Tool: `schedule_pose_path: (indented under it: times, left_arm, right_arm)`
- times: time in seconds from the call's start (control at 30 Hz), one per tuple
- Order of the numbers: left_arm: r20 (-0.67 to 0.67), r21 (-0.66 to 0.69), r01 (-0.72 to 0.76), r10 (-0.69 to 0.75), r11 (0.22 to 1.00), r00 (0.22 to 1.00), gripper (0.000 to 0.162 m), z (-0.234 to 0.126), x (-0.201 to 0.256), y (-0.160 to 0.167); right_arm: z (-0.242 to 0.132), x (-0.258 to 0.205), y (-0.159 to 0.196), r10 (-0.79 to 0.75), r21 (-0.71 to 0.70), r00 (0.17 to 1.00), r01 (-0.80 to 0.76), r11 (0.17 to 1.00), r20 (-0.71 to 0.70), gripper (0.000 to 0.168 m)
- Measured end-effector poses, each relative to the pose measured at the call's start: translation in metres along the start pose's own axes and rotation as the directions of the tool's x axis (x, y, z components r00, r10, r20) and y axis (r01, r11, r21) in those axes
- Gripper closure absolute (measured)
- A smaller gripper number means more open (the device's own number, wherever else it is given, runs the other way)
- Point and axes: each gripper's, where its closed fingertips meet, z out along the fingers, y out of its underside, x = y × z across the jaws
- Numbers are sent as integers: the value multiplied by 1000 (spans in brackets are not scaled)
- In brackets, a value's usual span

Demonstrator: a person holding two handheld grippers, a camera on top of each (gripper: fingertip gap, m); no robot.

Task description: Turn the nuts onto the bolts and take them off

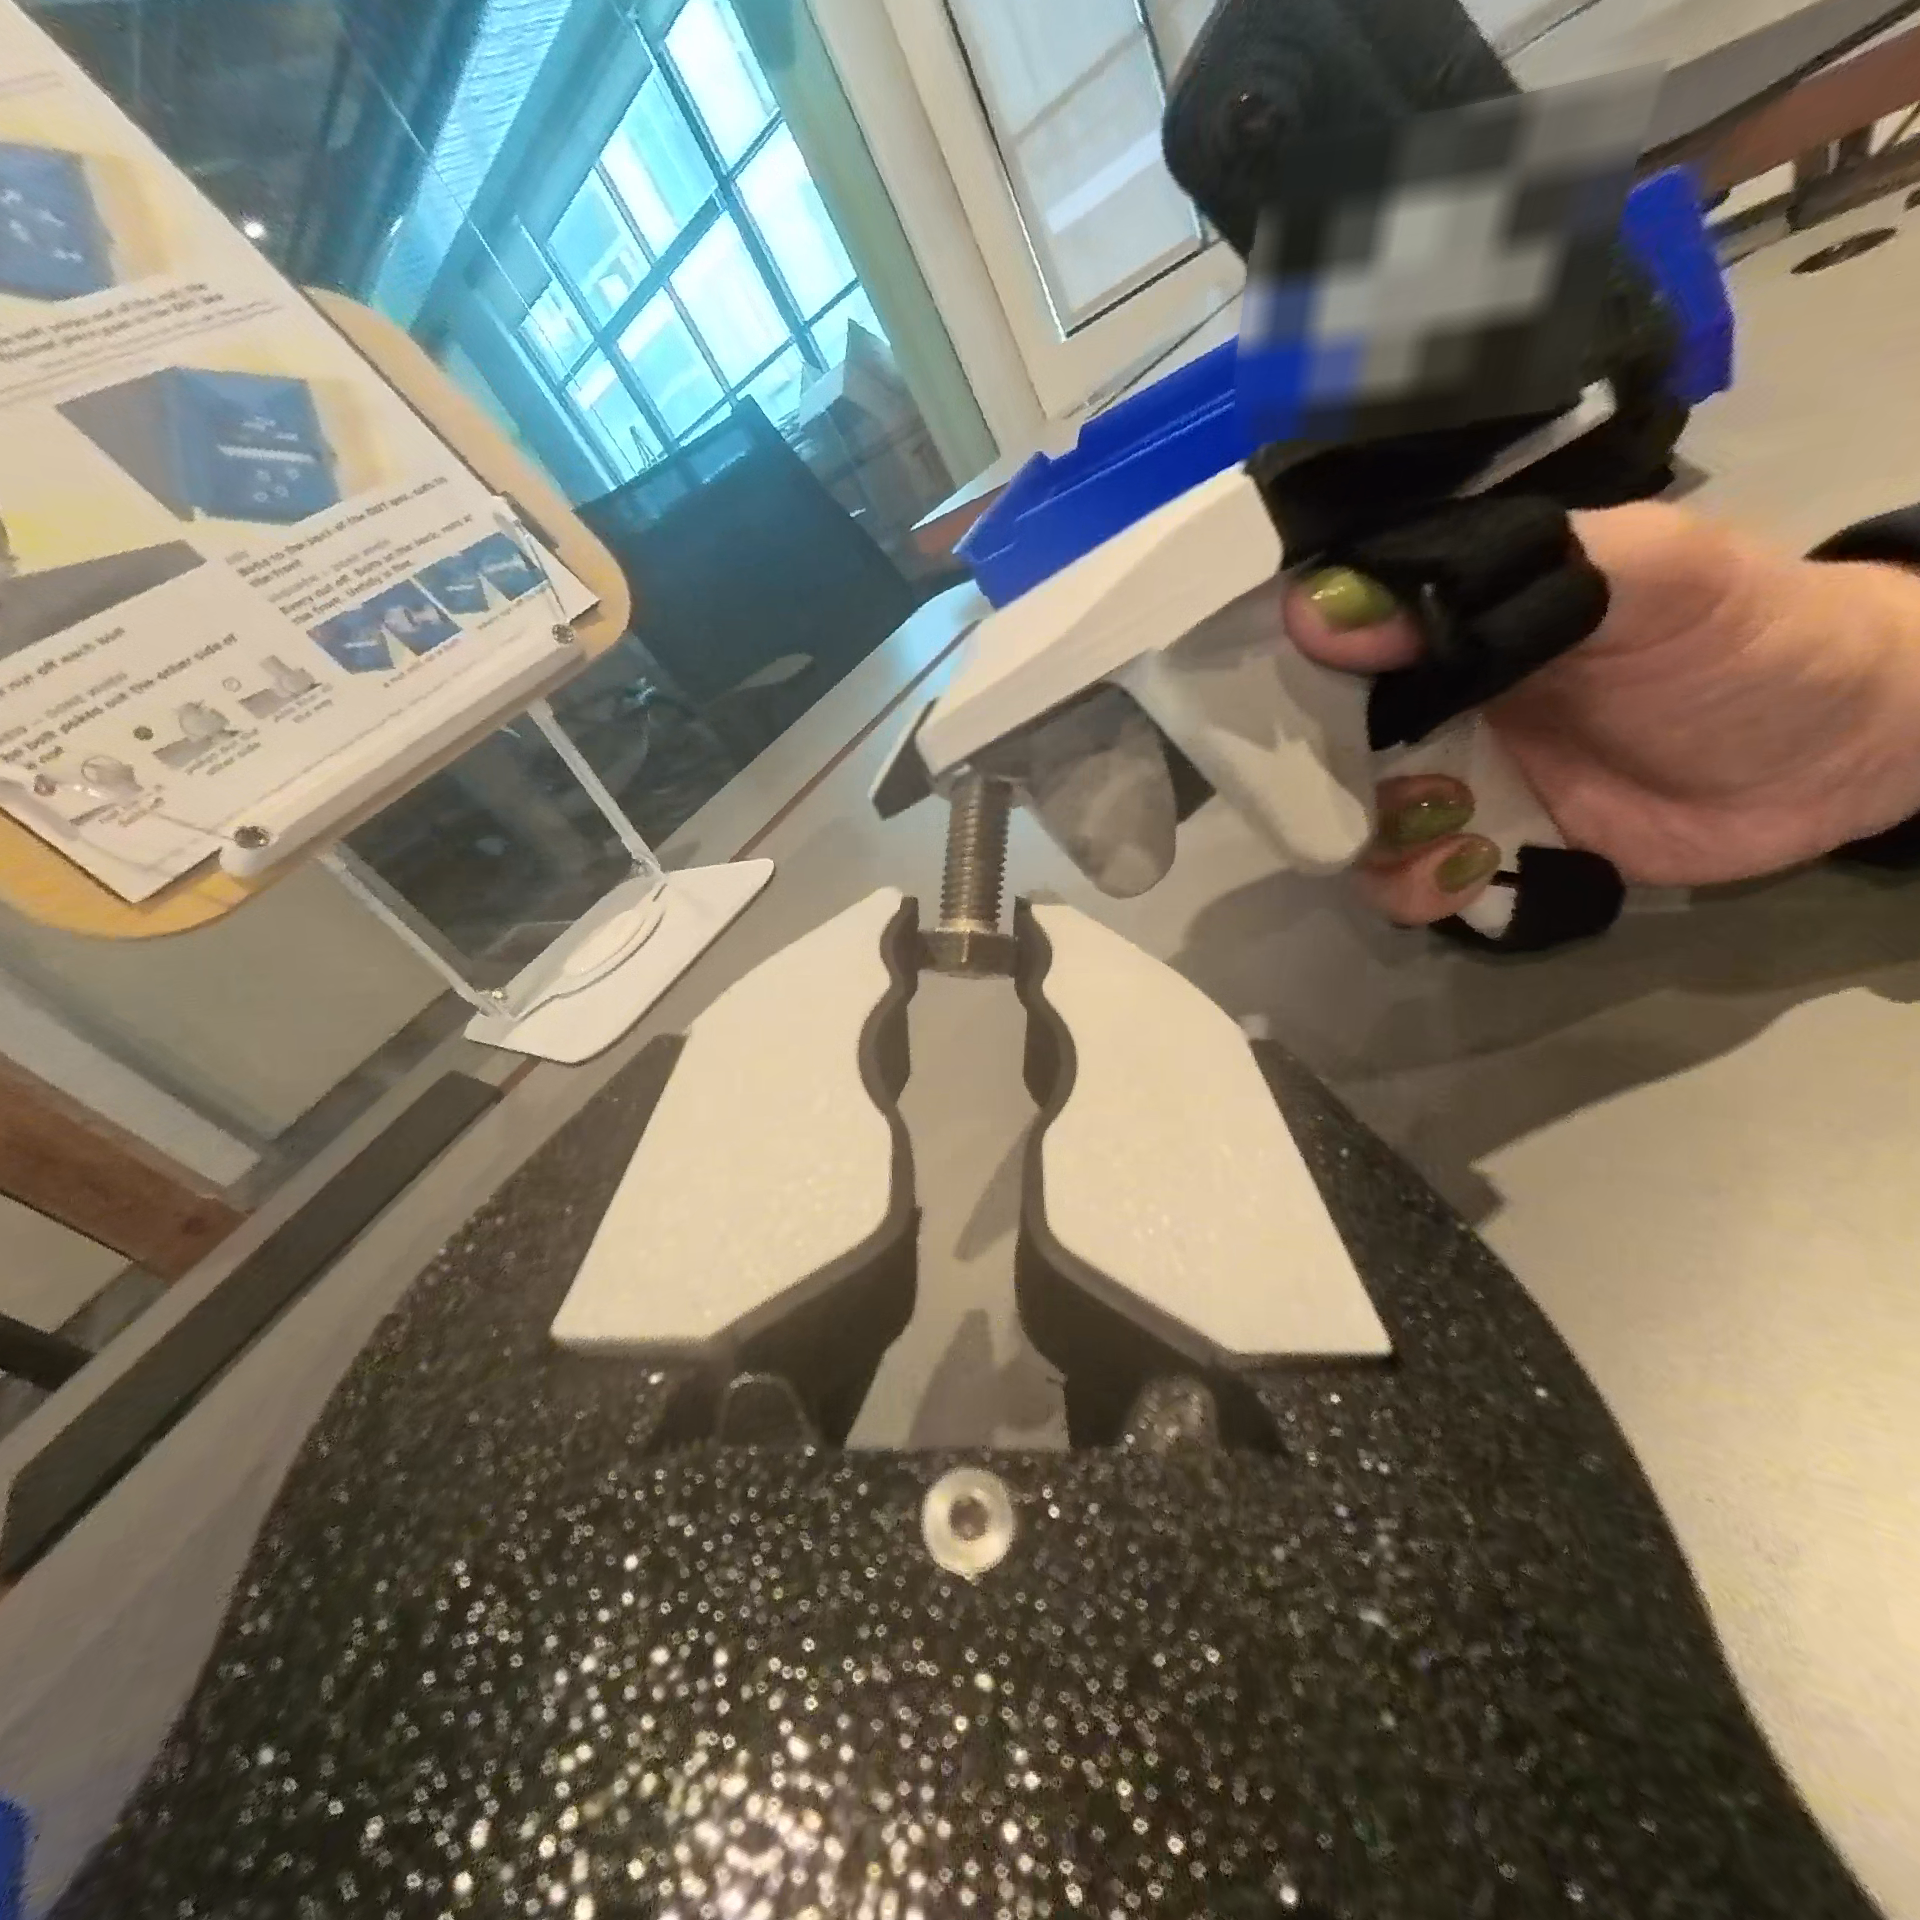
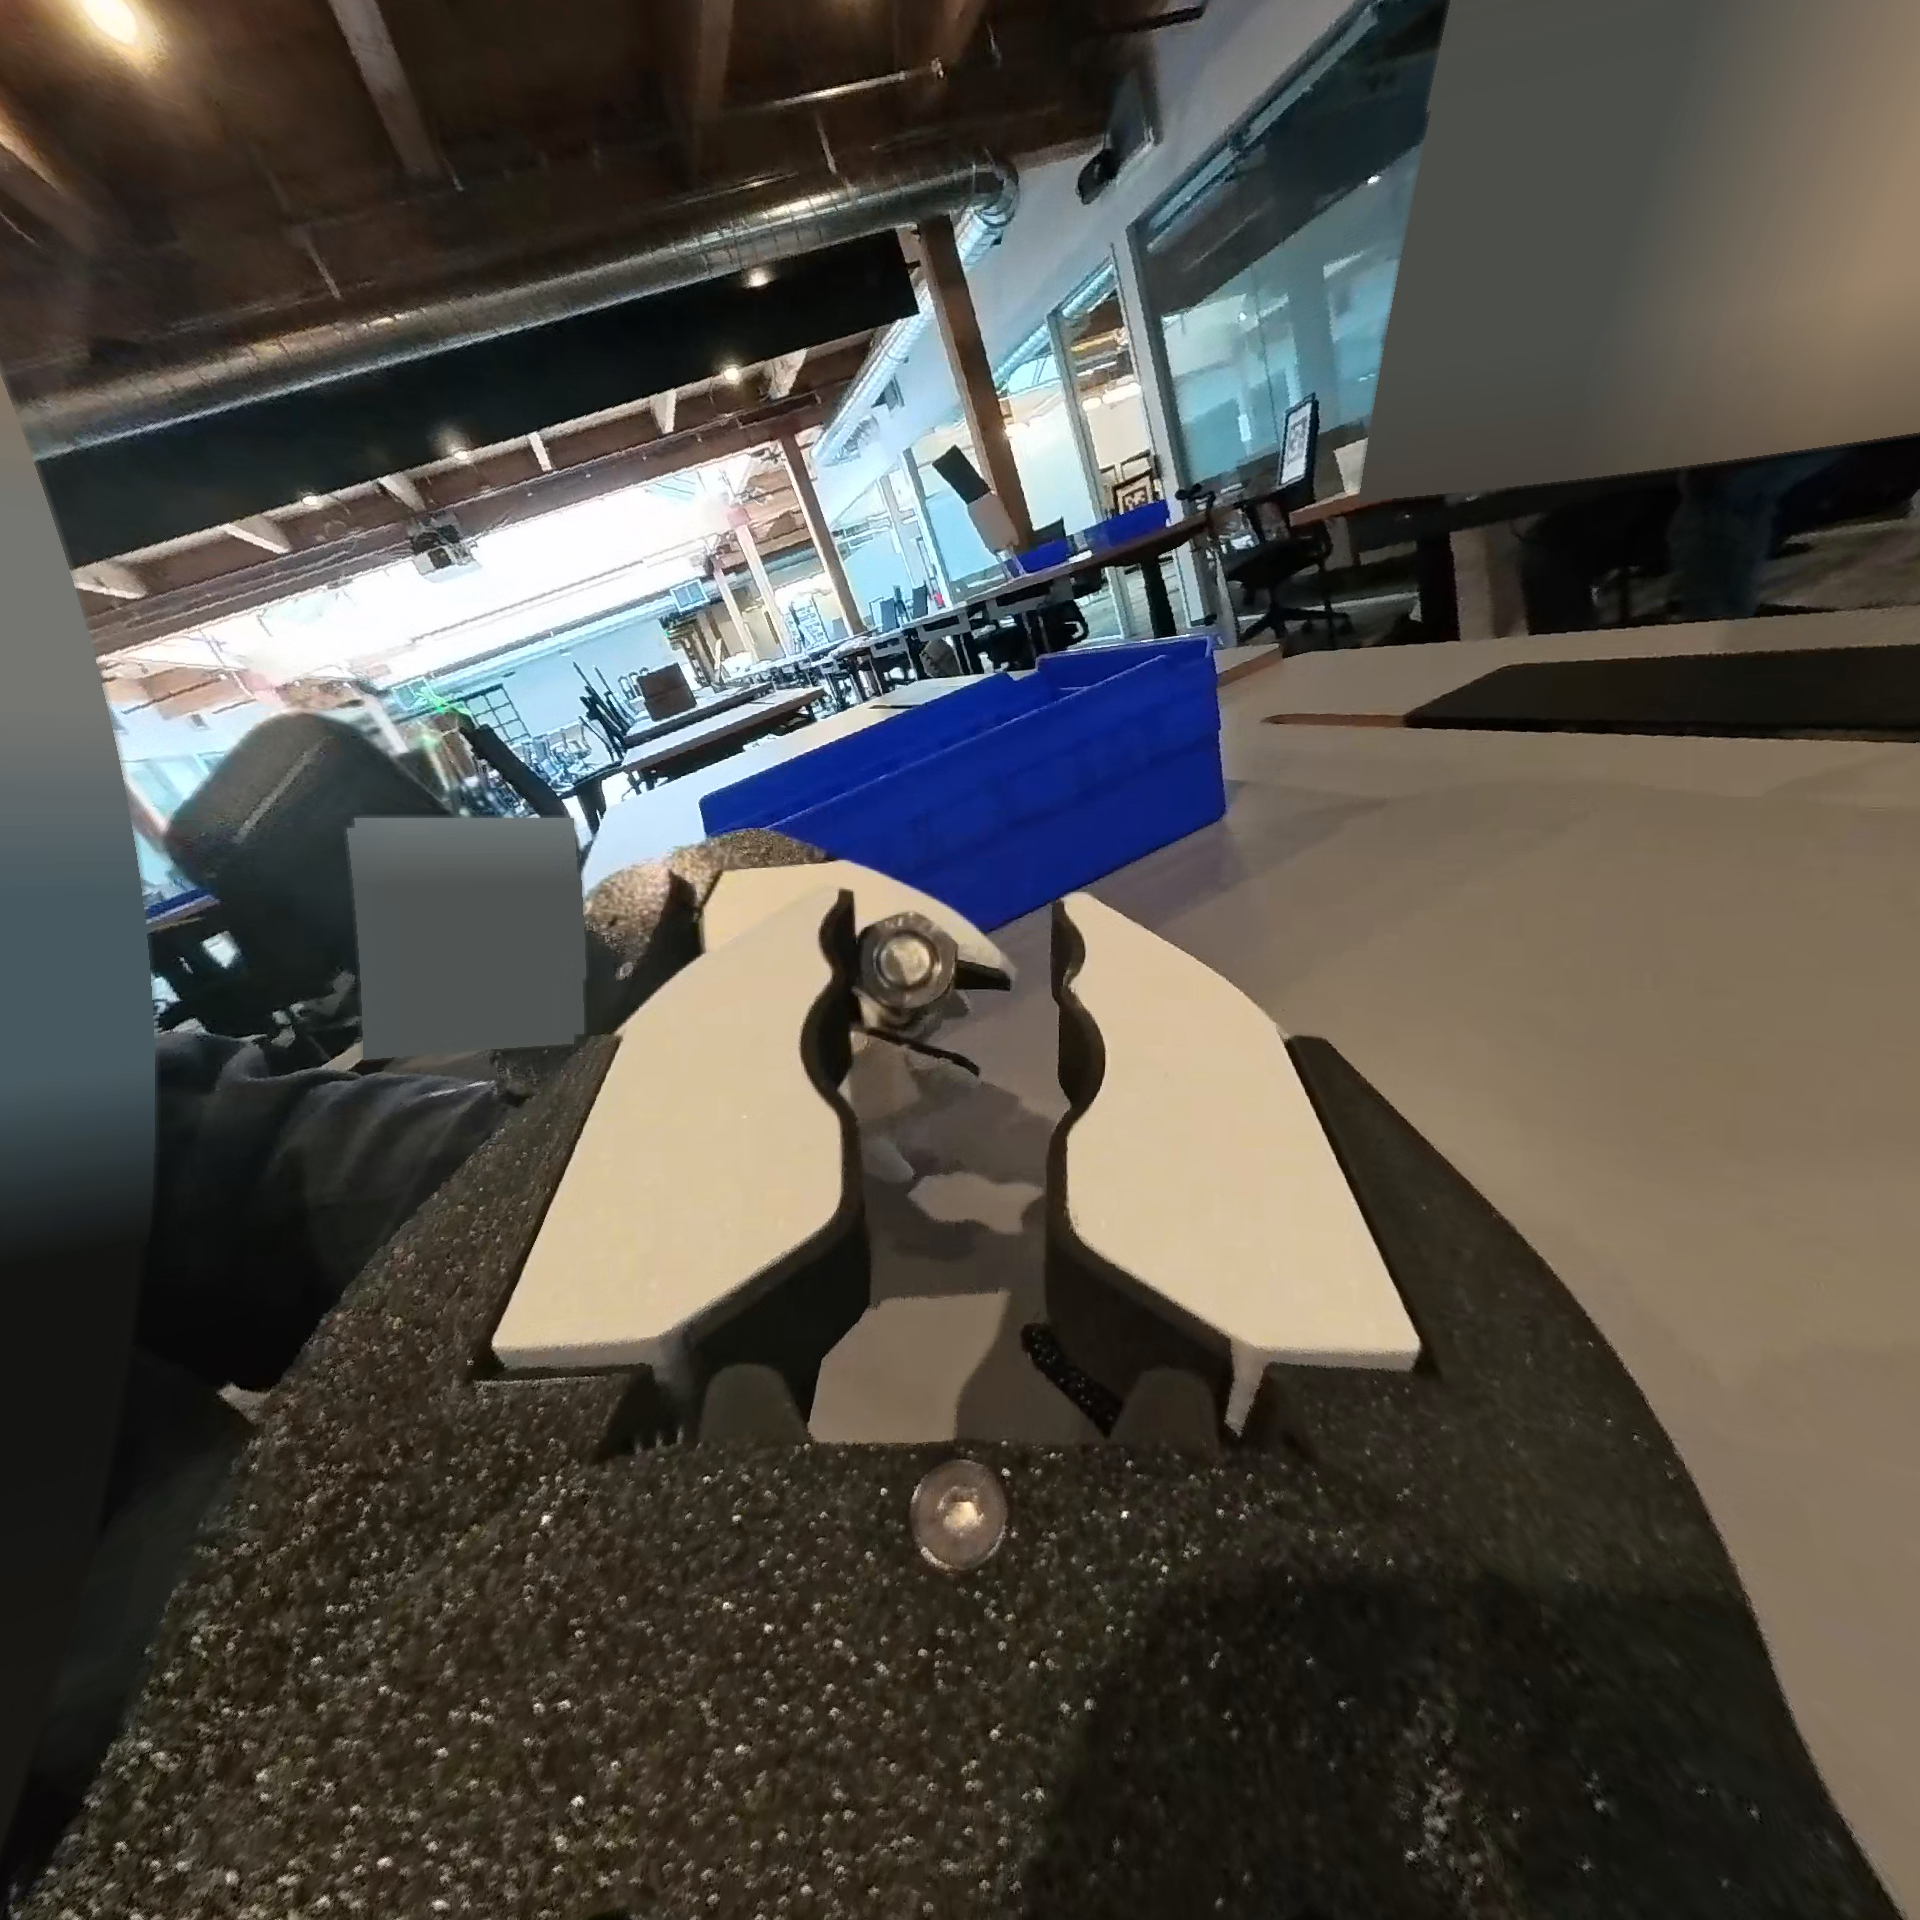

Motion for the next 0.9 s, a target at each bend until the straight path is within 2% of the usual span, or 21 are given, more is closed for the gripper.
schedule_pose_path:
  times: [0.23,0.3,0.37,0.5,0.73,0.9]
  left_arm:
    - [52,28,71,-72,997,996,145,-5,-16,-1]
    - [60,45,112,-114,993,992,145,-7,-21,-1]
    - [60,47,133,-135,990,989,145,-8,-23,-1]
    - [35,24,111,-112,994,993,145,-5,-16,2]
    - [-22,8,-2,2,1000,1000,145,0,3,-1]
    - [10,22,31,-31,999,999,145,-2,-5,-1]
  right_arm:
    - [1,5,5,-1,-30,999,-1,1000,-36,134]
    - [1,13,10,-2,-61,997,-3,998,-83,142]
    - [1,7,7,4,-40,999,-5,999,-36,138]
    - [-1,-3,-2,-10,9,1000,10,1000,15,133]
    - [-1,1,-1,22,6,1000,-22,1000,4,132]
    - [0,1,1,13,-6,1000,-13,1000,-3,133]
